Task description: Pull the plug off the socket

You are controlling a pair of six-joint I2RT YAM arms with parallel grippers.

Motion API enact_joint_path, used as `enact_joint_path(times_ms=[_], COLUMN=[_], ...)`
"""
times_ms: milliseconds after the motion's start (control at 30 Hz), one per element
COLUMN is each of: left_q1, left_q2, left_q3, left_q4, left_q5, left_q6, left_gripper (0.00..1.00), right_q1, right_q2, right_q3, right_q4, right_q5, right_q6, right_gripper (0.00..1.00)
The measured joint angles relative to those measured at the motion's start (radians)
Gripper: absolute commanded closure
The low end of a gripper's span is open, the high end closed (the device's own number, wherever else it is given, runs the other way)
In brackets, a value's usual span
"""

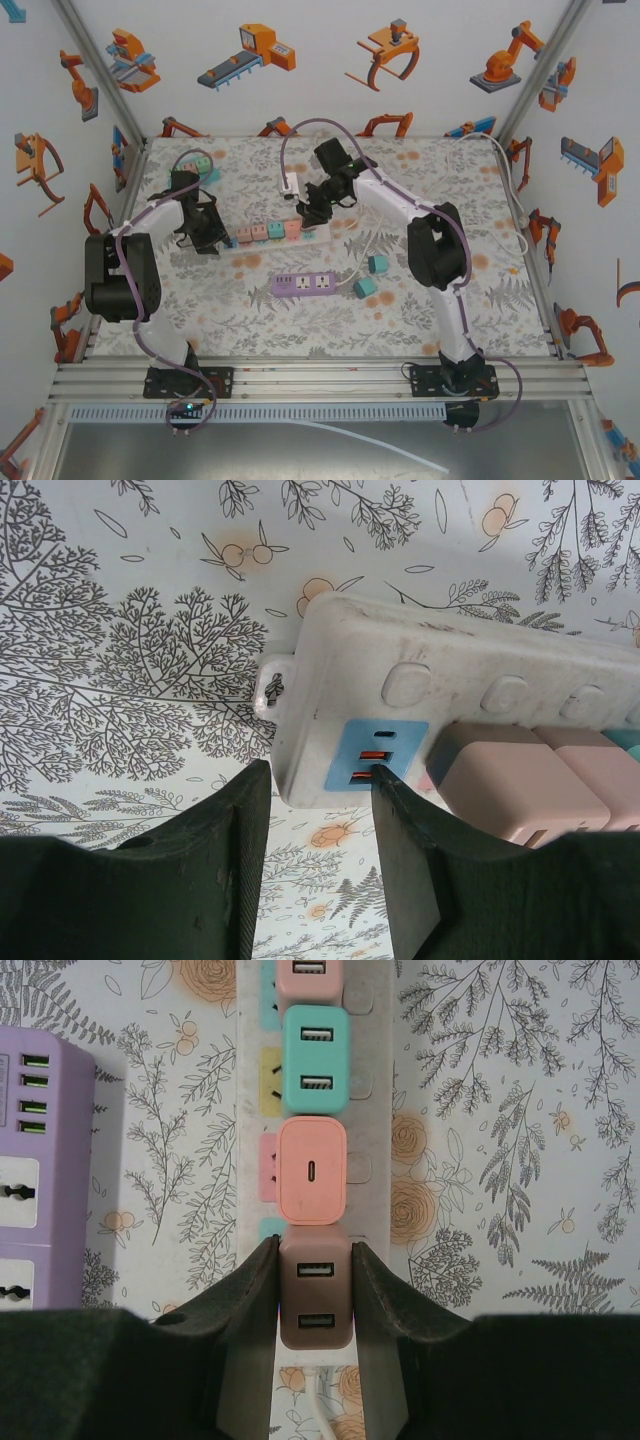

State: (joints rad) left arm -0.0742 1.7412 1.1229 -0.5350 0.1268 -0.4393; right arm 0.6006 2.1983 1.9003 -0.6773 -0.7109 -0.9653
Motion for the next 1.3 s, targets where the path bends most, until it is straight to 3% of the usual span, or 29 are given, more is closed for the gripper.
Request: enact_joint_path(times_ms=[167,300,633,767,967,1100,1300], left_q1=[0.001,0.006,0.028,0.007,-0.137,-0.261,-0.369], left_q2=[-0.003,-0.010,-0.221,-0.343,-0.463,-0.481,-0.478], left_q3=[0.007,0.026,0.155,0.163,0.117,0.116,0.116], left_q4=[-0.021,-0.089,-0.146,-0.081,0.090,0.140,0.132], left_q5=[-0.005,-0.003,0.027,0.117,0.306,0.449,0.572], left_q6=[0.000,0.000,-0.005,-0.007,0.066,0.196,0.420], left_gripper=[0.48,0.47,0.44,0.38,0.22,0.01,0.03], right_q1=[-0.011,-0.039,-0.219,-0.309,-0.441,-0.502,-0.507], right_q2=[-0.044,-0.125,-0.320,-0.419,-0.581,-0.636,-0.666], right_q3=[0.000,-0.001,-0.014,-0.156,-0.496,-0.657,-0.855], right_q4=[0.000,0.020,0.104,0.185,0.312,0.355,0.457], right_q5=[-0.010,-0.031,0.035,0.065,0.105,0.132,0.151], right_q6=[0.050,0.186,0.795,1.067,1.359,1.449,1.493], right_gripper=[0.78,0.78,0.79,0.79,0.79,0.79,0.77])
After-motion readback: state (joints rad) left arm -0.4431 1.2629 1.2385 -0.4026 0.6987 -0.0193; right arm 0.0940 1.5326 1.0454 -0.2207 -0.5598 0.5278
